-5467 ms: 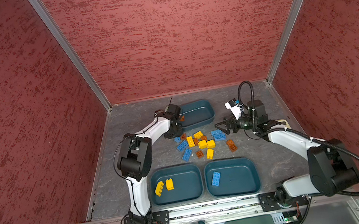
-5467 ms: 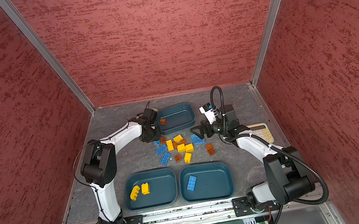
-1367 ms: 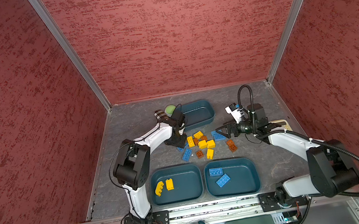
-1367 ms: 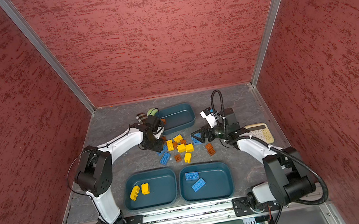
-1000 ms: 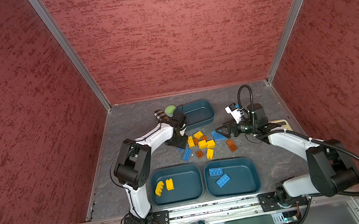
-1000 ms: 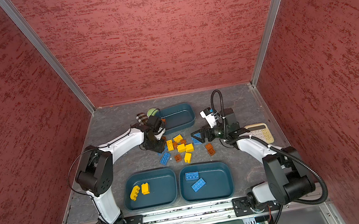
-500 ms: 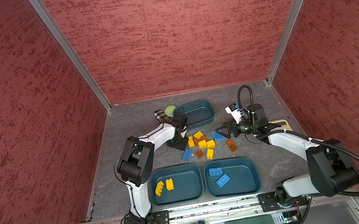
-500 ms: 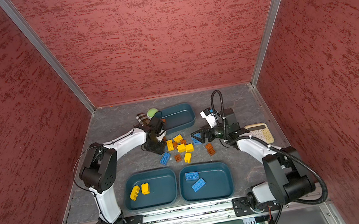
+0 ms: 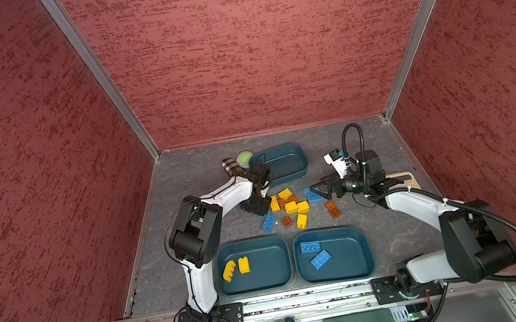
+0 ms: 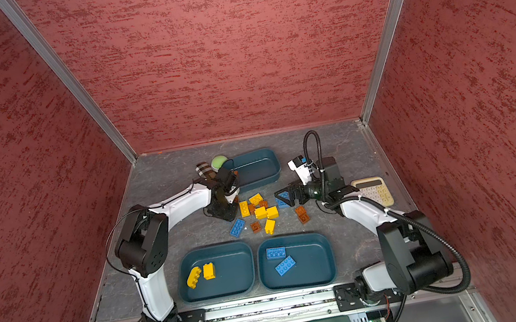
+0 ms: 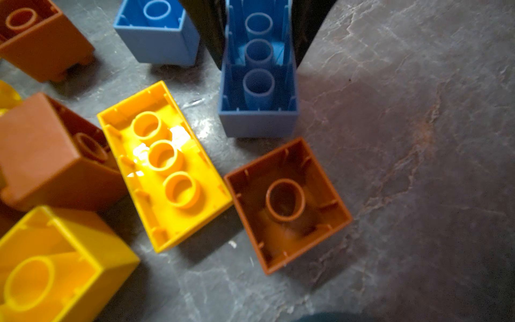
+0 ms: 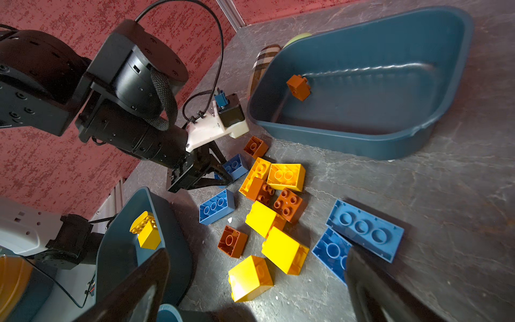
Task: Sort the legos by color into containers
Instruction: 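Carry the blue brick with the left gripper into the blue-brick bin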
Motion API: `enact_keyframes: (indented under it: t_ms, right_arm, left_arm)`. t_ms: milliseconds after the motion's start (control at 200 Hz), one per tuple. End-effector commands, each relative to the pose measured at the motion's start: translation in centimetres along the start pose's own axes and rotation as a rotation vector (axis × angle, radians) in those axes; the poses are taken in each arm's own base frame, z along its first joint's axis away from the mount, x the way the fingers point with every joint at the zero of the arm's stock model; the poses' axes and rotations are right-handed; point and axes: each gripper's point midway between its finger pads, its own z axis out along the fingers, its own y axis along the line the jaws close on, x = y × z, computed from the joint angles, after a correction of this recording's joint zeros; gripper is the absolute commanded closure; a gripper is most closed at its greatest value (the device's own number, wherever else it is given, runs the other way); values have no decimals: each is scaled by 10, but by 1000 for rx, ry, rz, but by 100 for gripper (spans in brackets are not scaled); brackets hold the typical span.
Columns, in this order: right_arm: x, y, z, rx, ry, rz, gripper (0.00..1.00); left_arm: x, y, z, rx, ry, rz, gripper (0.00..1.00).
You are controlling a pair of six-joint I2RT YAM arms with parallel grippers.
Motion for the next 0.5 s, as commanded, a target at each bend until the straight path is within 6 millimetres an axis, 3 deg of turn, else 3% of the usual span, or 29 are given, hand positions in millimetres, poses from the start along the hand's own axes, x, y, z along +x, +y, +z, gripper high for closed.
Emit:
enact_keyframes:
  t_ms: [0, 135, 271, 496]
  right_arm:
    - [-8, 5, -4, -14, -36, -29, 1]
    - [-10, 5, -9, -8, -41, -34, 1]
    - [-11, 2, -12, 1, -41, -28, 1]
    - [-13, -2, -15, 12, -47, -22, 1]
  left_arm:
    - [3, -5, -11, -2, 16, -5, 77]
    - [8, -14, -41, 35, -9, -25, 77]
    - [16, -37, -78, 101, -51, -31, 76]
    - [33, -109, -126, 257, -116, 75, 76]
